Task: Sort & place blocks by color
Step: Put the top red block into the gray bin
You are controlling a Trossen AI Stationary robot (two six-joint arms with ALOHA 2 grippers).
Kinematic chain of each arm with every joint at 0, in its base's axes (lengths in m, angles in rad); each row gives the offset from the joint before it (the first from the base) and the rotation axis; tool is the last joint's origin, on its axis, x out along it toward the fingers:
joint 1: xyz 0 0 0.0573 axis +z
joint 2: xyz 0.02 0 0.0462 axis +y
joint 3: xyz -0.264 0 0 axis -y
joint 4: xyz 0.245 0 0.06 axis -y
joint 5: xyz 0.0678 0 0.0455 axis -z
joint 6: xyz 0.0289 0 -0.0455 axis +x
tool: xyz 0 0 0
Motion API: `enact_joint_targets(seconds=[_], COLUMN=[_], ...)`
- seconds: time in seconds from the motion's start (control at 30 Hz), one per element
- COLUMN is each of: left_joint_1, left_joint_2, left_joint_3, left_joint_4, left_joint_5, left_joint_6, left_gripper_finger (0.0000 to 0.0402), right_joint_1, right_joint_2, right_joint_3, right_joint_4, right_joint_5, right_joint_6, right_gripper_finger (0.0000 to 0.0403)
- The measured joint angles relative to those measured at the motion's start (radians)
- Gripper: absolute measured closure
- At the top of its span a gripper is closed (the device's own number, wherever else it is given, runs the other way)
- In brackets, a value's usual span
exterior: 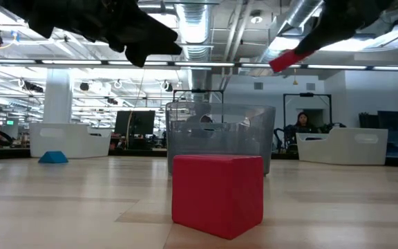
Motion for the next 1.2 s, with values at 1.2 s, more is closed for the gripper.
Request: enact_joint_targets(seconds=[1.2], left_joint_1=[0.008], left_joint_2=[0.251], left_joint_3=[0.021], left_joint_4=[0.217], left_joint_5=[-0.177], left_joint_6=[-0.074], left_gripper_finger=[0.0178], right_joint_1=[-1.091], right_joint_2=[0.300], right_joint_3=[-0.023], right_joint_4=[-0.344], right_joint_5=[-0.244], right_joint_6=[0.129], right_gripper_finger=[0.0337])
